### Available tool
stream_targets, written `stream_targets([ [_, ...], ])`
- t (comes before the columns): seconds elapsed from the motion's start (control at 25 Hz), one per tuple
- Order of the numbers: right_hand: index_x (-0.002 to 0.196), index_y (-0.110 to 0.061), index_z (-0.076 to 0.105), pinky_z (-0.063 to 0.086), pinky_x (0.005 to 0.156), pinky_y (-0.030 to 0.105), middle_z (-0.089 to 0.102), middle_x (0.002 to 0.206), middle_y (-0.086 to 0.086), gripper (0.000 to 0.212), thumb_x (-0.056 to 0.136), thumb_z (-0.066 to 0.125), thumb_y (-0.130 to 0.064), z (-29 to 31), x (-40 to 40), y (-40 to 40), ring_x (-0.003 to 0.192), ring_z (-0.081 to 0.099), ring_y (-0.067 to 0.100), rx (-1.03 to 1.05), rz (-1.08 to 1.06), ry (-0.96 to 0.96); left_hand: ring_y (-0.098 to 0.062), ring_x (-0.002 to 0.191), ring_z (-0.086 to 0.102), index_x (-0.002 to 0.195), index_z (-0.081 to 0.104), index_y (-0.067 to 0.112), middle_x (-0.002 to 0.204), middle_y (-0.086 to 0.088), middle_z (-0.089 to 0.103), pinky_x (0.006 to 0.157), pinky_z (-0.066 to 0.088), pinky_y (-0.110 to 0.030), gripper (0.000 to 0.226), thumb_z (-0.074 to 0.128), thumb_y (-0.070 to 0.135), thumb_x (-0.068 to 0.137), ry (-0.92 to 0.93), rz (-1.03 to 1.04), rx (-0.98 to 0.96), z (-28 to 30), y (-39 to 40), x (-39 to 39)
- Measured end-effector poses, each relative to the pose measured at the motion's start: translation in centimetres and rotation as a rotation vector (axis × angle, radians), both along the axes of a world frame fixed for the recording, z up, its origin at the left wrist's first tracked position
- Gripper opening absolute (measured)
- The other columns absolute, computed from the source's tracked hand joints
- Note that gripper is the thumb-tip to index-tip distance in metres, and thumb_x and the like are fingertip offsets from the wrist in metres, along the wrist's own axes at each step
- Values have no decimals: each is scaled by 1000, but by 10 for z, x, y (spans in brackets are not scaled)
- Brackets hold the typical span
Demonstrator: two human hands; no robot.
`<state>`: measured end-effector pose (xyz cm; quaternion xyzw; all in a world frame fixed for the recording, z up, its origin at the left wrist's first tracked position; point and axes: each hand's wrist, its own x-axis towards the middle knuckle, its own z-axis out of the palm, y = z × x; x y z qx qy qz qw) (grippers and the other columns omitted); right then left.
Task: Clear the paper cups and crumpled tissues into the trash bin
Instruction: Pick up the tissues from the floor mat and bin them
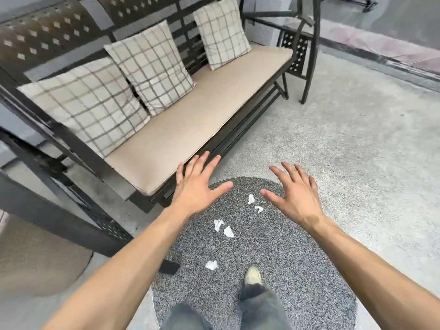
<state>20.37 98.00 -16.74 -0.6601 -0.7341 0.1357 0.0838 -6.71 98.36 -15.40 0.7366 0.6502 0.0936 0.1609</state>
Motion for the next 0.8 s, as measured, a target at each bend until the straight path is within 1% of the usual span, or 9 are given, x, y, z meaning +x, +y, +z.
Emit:
stream_targets([
  [0.16, 144, -48, 15, 7, 114, 62, 13, 159, -4, 79, 76, 25, -87, -48, 13, 34, 146, 5, 21, -88, 103, -10, -13, 149, -2, 150, 9, 47, 162, 10, 2, 118, -9, -52, 86, 20, 89, 75, 22, 80, -68, -46, 9, 11],
  [0.24, 145, -47, 15, 4, 113, 60, 12, 159, -4, 78, 78, 27, -85, -86, 14, 42, 146, 6, 22, -128, 129, -5, -14, 149, 1, 150, 10, 46, 162, 9, 5, 118, -7, -51, 86, 21, 88, 76, 35, 99, -88, -81, 14, 7],
  [0.32, 145, -45, 16, 4, 109, 59, 14, 159, -1, 75, 80, 33, -81, -141, 11, 51, 146, 11, 24, -180, 141, 7, -14, 148, 6, 150, 12, 43, 162, 8, 10, 118, -7, -48, 86, 24, 87, 78, 68, 90, -100, -135, 20, 1],
  [0.4, 144, -43, 20, 10, 109, 61, 18, 158, -1, 74, 81, 37, -77, -207, 3, 54, 144, 18, 27, -230, 154, 7, -16, 147, 12, 150, 16, 40, 161, 7, 16, 119, -2, -48, 83, 29, 84, 80, 87, 76, -118, -200, 20, -9],
  [0.52, 143, -42, 23, 24, 108, 63, 23, 157, 0, 72, 81, 46, -72, -330, -13, 59, 139, 28, 28, -275, 190, 14, -20, 145, 22, 150, 24, 35, 159, 4, 23, 118, 19, -52, 78, 40, 75, 84, 34, 52, -169, -325, 19, -22],
  [0.6, 144, -41, 23, 29, 105, 63, 24, 156, 0, 74, 81, 50, -70, -411, -20, 53, 136, 35, 29, -307, 208, 4, -21, 142, 27, 149, 27, 33, 159, 3, 22, 112, 31, -56, 73, 46, 65, 86, -17, 4, -265, -410, 8, -27],
  [0.68, 144, -37, 25, 39, 100, 61, 29, 153, 3, 75, 81, 50, -70, -490, -26, 46, 128, 45, 30, -331, 246, -1, -20, 140, 32, 148, 26, 36, 159, 4, 19, 104, 41, -58, 68, 48, 59, 89, -15, -49, -329, -492, -8, -32],
  [0.76, 144, -36, 24, 46, 94, 60, 32, 150, 6, 76, 80, 49, -70, -557, -28, 38, 119, 52, 31, -384, 286, -36, -18, 131, 42, 147, 25, 40, 159, 4, 17, 97, 49, -53, 63, 50, 54, 91, 12, -85, -372, -564, -24, -39],
  [0.8, 144, -36, 24, 48, 91, 59, 33, 149, 6, 77, 80, 50, -69, -588, -28, 35, 117, 54, 30, -404, 300, -62, -16, 124, 48, 147, 24, 42, 158, 4, 16, 92, 53, -50, 63, 51, 52, 91, 32, -100, -400, -597, -33, -43],
])
